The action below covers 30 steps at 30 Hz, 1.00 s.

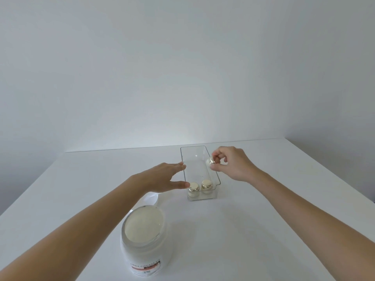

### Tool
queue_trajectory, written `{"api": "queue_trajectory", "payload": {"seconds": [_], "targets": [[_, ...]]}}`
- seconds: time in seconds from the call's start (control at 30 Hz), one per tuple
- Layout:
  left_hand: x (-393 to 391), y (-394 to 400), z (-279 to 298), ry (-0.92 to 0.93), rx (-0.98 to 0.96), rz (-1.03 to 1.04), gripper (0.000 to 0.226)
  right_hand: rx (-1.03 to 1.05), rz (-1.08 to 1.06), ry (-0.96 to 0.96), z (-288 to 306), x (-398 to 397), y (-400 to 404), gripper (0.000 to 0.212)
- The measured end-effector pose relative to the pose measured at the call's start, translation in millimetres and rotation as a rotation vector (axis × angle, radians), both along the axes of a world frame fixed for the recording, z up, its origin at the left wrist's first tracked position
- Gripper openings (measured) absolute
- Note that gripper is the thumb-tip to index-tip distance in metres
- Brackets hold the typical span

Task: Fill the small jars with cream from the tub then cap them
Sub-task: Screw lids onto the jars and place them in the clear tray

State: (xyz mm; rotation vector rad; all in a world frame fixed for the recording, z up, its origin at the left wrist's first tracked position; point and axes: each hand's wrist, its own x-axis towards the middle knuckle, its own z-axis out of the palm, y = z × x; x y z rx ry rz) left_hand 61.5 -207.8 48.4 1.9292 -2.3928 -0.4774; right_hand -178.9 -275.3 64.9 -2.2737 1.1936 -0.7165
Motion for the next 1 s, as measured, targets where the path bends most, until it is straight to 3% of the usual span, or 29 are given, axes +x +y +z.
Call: {"api": "queue_trajectory", "payload": {"seconds": [0.13,0.43,0.6,0.73,0.83,1.0], "targets": [[-2,-1,-2,0.018,-0.023,0.014,0.08,0.026,0.058,0.181,-8,30,-10,0.019],[1,-4,-5,0.05,-0.044,0.022,0.081,-0.137,0.035,0.568,-22,61,-21,0.025],[0,-6,-5,0.039,-0.05,0.022,0.082,-0.149,0.065,0.578,-24,66,-20,0.033],[0,-6,-5,0.043,-0.045,0.029,0.083,-0.061,0.092,0.437,-22,60,-21,0.023],[1,-6,-5,0.064,-0.04,0.039,0.083,-0.173,0.018,0.466,-22,51,-23,0.013],[1,-6,-5,0.065,-0.042,0.043,0.084,-0.124,0.028,0.551,-28,45,-17,0.028]]}}
